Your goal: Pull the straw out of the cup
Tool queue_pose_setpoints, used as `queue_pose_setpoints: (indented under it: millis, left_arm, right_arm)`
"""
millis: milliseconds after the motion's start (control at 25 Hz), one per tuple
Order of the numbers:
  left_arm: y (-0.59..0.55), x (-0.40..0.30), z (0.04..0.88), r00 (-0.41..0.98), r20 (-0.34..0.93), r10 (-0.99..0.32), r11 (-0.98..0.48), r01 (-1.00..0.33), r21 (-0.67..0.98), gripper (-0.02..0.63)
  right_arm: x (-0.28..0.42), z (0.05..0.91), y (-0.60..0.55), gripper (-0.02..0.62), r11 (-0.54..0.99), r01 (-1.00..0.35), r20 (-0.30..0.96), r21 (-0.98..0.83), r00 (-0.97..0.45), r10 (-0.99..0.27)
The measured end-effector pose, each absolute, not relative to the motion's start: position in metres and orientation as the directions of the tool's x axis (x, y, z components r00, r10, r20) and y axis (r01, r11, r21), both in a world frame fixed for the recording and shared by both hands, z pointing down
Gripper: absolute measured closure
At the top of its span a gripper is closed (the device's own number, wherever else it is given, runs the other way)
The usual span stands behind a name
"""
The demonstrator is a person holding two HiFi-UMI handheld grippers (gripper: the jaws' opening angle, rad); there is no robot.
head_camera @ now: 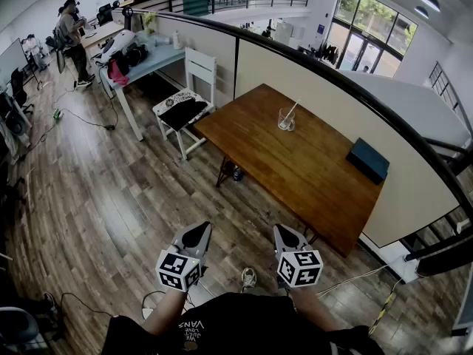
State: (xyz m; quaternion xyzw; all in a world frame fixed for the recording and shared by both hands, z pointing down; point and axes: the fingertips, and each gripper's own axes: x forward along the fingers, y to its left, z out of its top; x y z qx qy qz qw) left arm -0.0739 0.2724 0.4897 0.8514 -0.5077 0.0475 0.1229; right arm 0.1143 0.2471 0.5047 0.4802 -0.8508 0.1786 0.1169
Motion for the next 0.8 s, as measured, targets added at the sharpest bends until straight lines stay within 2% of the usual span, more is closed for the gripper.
queue_pose_setpoints:
  millis: [280,480,520,560,600,640,800]
  left_arm:
    - [0.218,-0.057,0.490,0.458,0.195,-0.867,-0.433,-0.887,0.160,0.595]
    - [0.191,-0.041,0.484,0.474,0.158,-0.866,-0.448,-0.877,0.175,0.594]
    - [0.186,-0.038,0.485,0.477,0.155,-0.865,-0.449,-0.874,0.187,0.581]
    - [0.181,-0.035,0.486,0.479,0.150,-0.865,-0.447,-0.871,0.203,0.537]
    - [0.176,-0.032,0.488,0.477,0.150,-0.866,-0.442,-0.870,0.218,0.444]
    - [0.172,-0.030,0.491,0.474,0.155,-0.867,-0.435,-0.871,0.226,0.385]
    - [0.162,-0.034,0.502,0.456,0.187,-0.870,-0.410,-0.880,0.241,0.383]
  right_arm:
    - [0.138,0.509,0.193,0.583,0.485,-0.852,0.384,-0.199,-0.523,-0.761]
    - [0.144,0.505,0.158,0.580,0.526,-0.816,0.348,-0.242,-0.579,-0.738]
    - [0.144,0.504,0.151,0.577,0.533,-0.811,0.340,-0.243,-0.585,-0.736]
    - [0.145,0.504,0.144,0.556,0.538,-0.807,0.333,-0.245,-0.591,-0.735]
    - [0.146,0.505,0.137,0.500,0.542,-0.803,0.329,-0.248,-0.596,-0.733]
    - [0.146,0.507,0.130,0.459,0.544,-0.800,0.328,-0.253,-0.600,-0.730]
    - [0.143,0.513,0.109,0.439,0.547,-0.793,0.338,-0.268,-0.609,-0.717]
